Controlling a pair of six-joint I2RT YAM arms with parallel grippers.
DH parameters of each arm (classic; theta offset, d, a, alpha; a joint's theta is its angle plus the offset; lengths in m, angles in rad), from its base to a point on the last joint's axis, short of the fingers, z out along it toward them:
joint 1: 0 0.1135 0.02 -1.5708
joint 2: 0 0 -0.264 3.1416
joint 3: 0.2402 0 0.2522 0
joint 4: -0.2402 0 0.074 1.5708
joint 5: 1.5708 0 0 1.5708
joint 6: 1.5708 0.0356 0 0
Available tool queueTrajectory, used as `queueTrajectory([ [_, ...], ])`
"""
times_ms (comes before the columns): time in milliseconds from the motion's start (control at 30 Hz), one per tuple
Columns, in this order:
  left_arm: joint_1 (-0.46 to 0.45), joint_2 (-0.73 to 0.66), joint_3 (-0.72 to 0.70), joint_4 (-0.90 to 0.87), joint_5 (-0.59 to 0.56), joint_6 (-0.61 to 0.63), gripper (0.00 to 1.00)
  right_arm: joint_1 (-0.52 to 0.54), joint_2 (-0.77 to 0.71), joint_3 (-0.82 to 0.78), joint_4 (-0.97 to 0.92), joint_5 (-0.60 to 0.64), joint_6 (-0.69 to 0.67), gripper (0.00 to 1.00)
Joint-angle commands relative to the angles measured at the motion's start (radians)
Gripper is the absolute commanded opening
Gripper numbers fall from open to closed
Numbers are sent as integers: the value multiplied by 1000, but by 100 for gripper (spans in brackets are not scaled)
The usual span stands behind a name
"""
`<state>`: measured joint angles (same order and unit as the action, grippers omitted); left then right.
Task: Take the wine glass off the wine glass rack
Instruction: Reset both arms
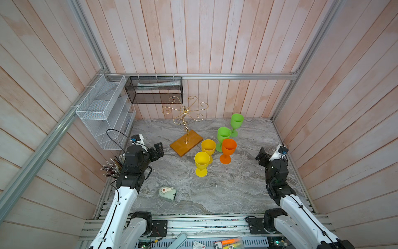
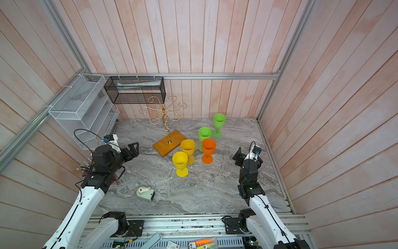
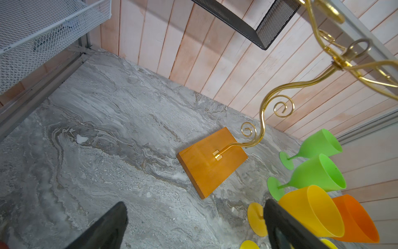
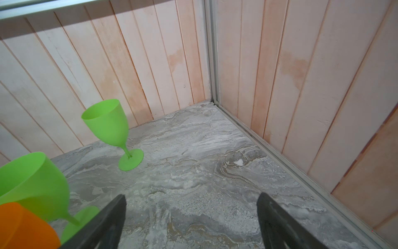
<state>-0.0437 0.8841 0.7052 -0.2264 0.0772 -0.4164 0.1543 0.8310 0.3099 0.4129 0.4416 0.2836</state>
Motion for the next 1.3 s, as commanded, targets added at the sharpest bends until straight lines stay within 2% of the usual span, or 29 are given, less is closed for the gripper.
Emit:
queueTrajectory([
  [0,6,11,-67,111,-37,55,100,-9,65,-20,164,32,-18,93],
  [167,6,66,-149,195,-59,74,100,-14,174,-41,250,48,-53,93],
  [367,6,176,-166,317,-97,127,100,-41,344,-83,446,35,-72,93],
  [500,7,276,-134,389,-213,193,100,-51,468,-101,594,31,-78,93],
  [633,18,347,-161,547,-257,247,100,-56,488,-64,547,2,-94,92],
  [800,61,444,-190,686,-251,229,100,-58,472,-84,570,0,-118,91],
  [967,72,519,-253,862,-235,264,100,-59,484,-91,616,21,-162,91],
  [1100,112,557,-276,950,-181,262,100,-67,504,-98,671,24,-197,92],
  [1267,131,592,-308,1074,-115,291,100,-149,528,-140,781,-51,-158,93],
])
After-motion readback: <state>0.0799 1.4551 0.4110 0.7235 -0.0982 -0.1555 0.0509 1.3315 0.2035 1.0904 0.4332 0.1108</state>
